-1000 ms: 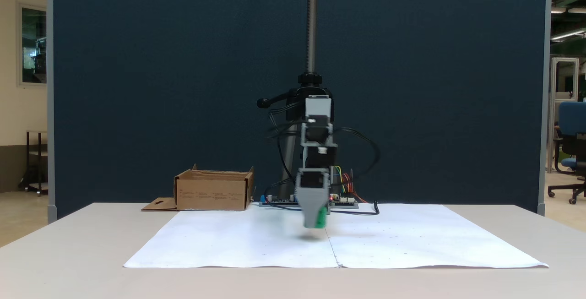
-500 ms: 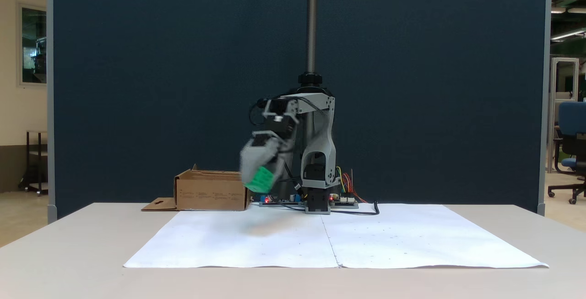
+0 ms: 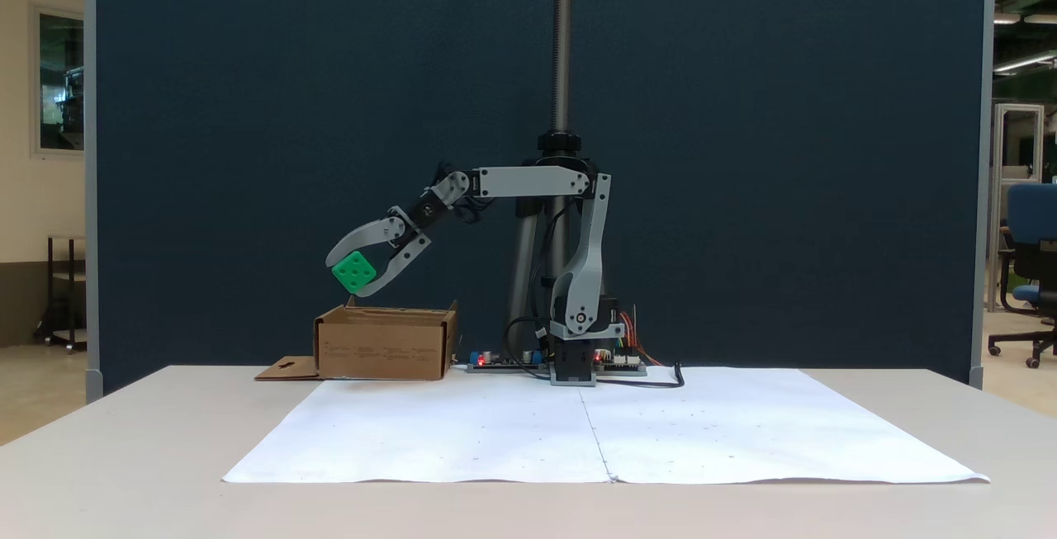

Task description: Grasp a green dice and put it in the bin.

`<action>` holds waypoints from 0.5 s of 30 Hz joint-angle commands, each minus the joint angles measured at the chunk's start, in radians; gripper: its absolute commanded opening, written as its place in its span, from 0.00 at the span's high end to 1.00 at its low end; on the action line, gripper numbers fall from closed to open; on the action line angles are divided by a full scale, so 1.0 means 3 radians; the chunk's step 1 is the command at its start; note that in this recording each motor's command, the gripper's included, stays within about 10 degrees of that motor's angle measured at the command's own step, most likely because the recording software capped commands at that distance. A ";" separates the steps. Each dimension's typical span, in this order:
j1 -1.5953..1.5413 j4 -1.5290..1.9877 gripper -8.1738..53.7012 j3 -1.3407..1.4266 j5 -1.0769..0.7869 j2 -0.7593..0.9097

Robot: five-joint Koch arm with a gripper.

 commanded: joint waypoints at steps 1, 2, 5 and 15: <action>0.0230 -0.0245 0.67 -0.0169 -0.0215 0.0087; 0.0322 -0.0245 0.67 -0.0169 -0.0230 0.0087; 0.0568 -0.0210 0.67 -0.0169 -0.0291 0.0087; 0.1171 0.0302 0.67 -0.0164 -0.0660 0.0087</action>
